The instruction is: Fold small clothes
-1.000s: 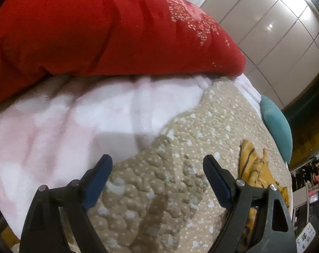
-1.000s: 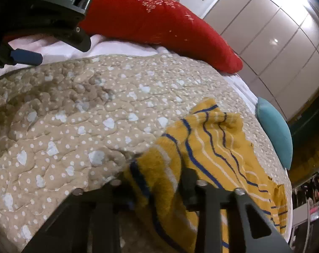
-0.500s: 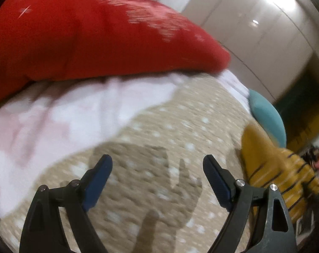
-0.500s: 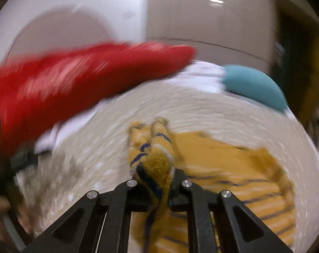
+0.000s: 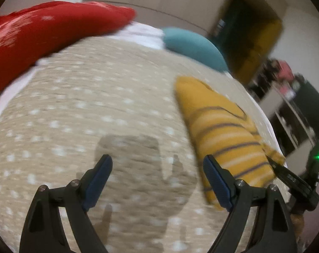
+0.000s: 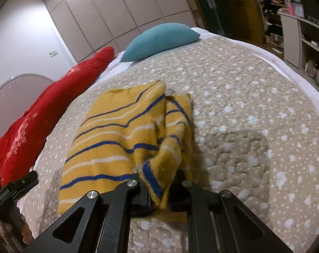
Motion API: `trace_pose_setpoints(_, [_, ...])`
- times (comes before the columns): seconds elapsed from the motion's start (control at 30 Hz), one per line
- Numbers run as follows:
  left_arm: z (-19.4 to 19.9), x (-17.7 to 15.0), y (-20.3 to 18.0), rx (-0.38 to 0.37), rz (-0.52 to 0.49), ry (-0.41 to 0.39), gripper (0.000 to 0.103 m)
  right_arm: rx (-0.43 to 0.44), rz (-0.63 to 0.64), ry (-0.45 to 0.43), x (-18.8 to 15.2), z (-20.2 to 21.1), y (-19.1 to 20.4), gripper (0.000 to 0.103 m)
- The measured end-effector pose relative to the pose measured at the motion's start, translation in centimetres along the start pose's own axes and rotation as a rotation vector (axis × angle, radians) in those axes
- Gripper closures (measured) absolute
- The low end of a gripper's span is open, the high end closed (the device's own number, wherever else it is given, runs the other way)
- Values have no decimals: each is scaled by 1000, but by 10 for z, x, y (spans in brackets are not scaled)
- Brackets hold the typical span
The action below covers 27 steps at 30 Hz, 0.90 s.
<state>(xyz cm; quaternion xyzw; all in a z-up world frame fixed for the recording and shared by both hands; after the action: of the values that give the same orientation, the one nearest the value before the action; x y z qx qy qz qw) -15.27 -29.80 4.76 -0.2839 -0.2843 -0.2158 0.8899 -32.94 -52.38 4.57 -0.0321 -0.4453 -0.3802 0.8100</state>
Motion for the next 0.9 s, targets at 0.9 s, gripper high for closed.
trace_pose_setpoints(0.9, [-61, -50, -94, 200, -236, 171, 8, 277, -303, -35, -18, 14, -103, 69])
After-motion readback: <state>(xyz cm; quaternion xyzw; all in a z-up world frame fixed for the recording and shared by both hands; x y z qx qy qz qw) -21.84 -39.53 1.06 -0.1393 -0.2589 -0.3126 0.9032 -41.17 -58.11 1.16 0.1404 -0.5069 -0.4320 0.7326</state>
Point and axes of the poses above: each gripper's, at about its wrist camera, not at the fingertips, and z roughly against the way its jaws point, y to its left, x to its top, the point moved 2 cm from there along -z, roughly the way its jaws point, and after that the axes turned 4 degrees about -x, right-handed, at the moved point
